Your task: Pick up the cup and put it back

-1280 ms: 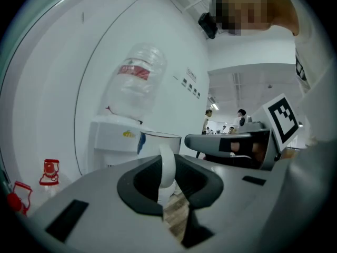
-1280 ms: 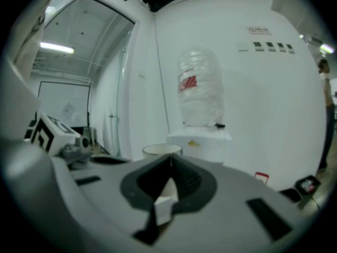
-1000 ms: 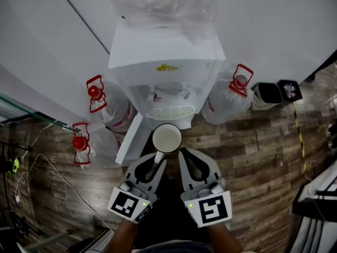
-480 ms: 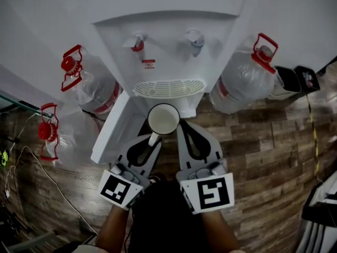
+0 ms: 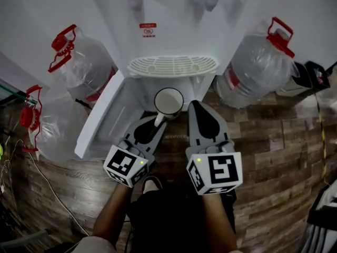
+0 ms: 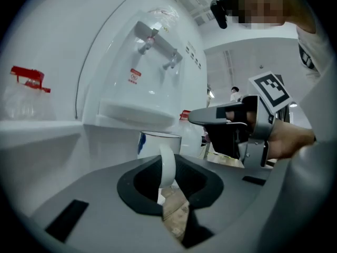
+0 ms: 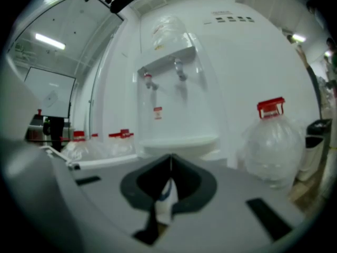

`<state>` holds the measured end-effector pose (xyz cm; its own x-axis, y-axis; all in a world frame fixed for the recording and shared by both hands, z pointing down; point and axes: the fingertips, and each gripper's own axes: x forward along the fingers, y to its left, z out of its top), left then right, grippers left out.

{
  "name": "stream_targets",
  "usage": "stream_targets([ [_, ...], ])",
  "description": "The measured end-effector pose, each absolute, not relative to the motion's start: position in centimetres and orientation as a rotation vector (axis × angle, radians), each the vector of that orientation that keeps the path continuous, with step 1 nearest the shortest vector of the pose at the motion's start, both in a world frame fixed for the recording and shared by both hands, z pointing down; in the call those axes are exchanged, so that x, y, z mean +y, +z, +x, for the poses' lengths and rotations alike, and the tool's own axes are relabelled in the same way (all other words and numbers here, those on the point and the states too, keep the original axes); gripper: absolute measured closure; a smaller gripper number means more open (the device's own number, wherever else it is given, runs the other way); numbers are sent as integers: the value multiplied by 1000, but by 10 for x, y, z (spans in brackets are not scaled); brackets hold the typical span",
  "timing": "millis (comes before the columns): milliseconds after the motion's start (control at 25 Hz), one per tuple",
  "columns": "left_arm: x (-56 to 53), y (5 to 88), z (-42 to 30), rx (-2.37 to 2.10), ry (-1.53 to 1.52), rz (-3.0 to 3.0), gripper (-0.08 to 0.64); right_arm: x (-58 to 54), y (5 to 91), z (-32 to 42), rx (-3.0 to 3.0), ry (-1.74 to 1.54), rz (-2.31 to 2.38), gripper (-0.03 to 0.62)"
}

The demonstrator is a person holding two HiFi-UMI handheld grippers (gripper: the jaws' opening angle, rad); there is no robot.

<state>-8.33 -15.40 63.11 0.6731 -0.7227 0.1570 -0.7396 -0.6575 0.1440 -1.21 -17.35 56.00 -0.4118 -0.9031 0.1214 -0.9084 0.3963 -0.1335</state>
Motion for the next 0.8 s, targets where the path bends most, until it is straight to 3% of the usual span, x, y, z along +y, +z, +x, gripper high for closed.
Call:
stream_targets([
  [800, -254, 774, -86, -1346, 28, 2516, 494, -182, 605, -20, -2573, 312, 1635, 569],
])
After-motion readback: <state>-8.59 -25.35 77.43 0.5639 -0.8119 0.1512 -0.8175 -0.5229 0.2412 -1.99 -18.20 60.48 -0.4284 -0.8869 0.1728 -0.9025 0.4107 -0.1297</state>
